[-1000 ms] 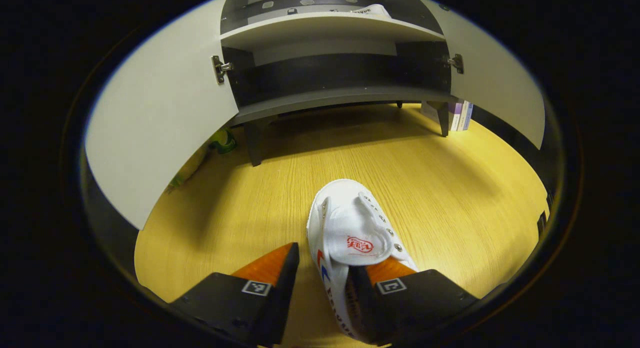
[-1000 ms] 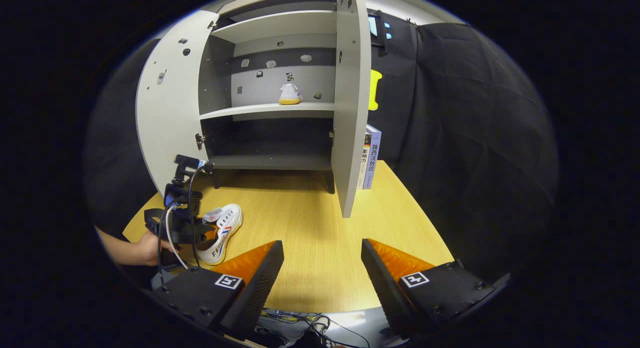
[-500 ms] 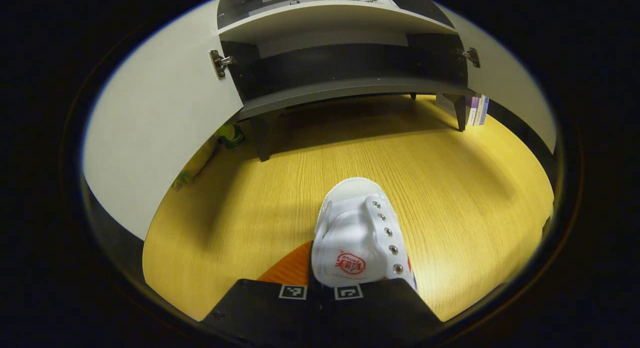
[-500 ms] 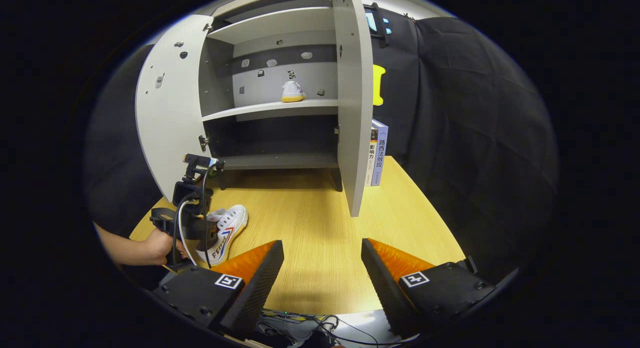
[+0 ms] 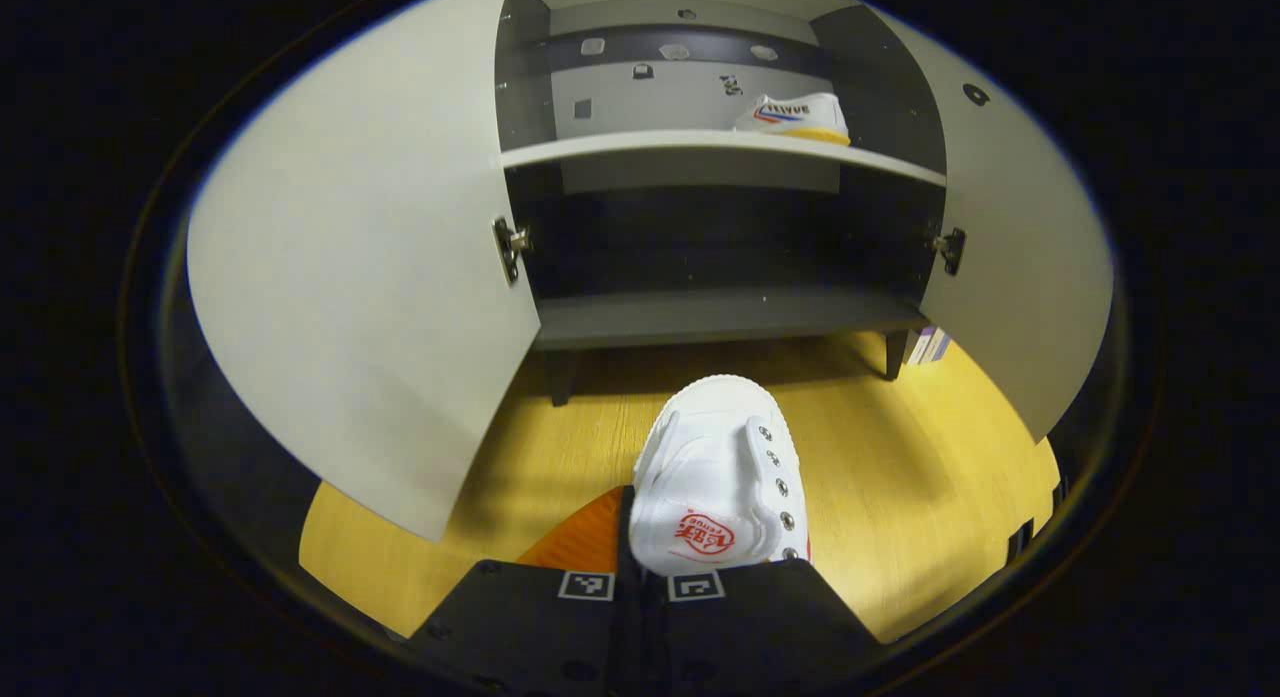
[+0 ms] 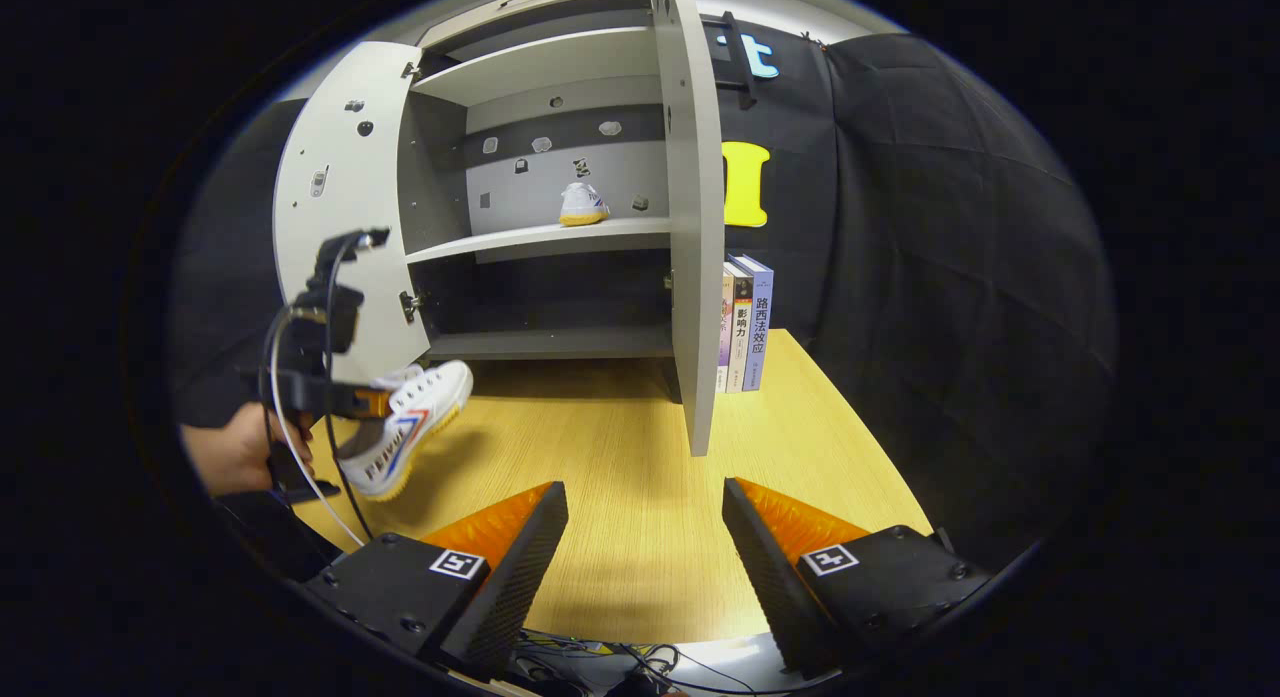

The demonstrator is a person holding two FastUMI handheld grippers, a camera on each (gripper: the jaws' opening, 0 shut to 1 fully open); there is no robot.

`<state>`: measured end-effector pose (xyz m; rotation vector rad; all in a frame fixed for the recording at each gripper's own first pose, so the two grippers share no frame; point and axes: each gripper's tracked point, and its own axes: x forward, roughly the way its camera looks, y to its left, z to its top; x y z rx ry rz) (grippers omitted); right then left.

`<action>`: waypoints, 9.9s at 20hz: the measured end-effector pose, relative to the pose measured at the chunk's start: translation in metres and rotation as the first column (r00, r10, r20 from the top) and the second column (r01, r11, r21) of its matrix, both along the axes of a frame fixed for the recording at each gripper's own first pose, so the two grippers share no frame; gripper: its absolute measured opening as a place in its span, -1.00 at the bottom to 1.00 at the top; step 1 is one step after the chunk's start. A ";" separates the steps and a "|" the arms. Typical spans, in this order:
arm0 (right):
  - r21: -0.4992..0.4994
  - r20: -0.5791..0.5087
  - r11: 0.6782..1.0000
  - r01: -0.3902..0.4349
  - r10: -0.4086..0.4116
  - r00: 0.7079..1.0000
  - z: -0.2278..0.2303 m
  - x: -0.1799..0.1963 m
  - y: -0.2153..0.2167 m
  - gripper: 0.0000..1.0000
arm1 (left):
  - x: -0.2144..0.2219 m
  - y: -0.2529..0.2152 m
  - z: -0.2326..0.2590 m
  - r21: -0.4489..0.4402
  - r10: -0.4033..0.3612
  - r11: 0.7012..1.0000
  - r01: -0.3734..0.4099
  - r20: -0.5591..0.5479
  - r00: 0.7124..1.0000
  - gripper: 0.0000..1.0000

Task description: Grab one shoe with the right hand and put it into the shoe cabinet, grab the other shoe with the left hand and put it into the shoe cabinet; then close the right door with the right hand and the left door with the left hand.

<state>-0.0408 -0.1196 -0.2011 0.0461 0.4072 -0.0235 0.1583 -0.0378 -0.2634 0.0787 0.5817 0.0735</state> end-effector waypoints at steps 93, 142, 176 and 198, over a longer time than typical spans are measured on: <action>0.062 0.454 0.996 -0.062 0.027 0.891 0.315 0.177 0.001 0.93 | -0.156 0.137 0.239 -0.141 0.190 0.980 -0.143 0.416 0.889 0.90; 0.035 0.305 0.992 -0.124 0.107 0.946 0.225 0.087 0.064 0.97 | 0.002 0.071 0.359 -0.041 -0.111 0.985 0.165 0.579 0.807 0.80; 0.084 0.352 0.996 0.036 -0.064 0.934 0.197 0.020 0.030 0.97 | -0.163 0.016 0.223 -0.024 -0.027 0.999 0.047 0.532 0.846 0.90; 0.077 0.326 0.982 0.172 -0.188 0.927 0.171 -0.018 0.031 0.97 | -0.143 0.017 0.177 -0.052 -0.097 0.989 0.138 0.472 0.876 0.92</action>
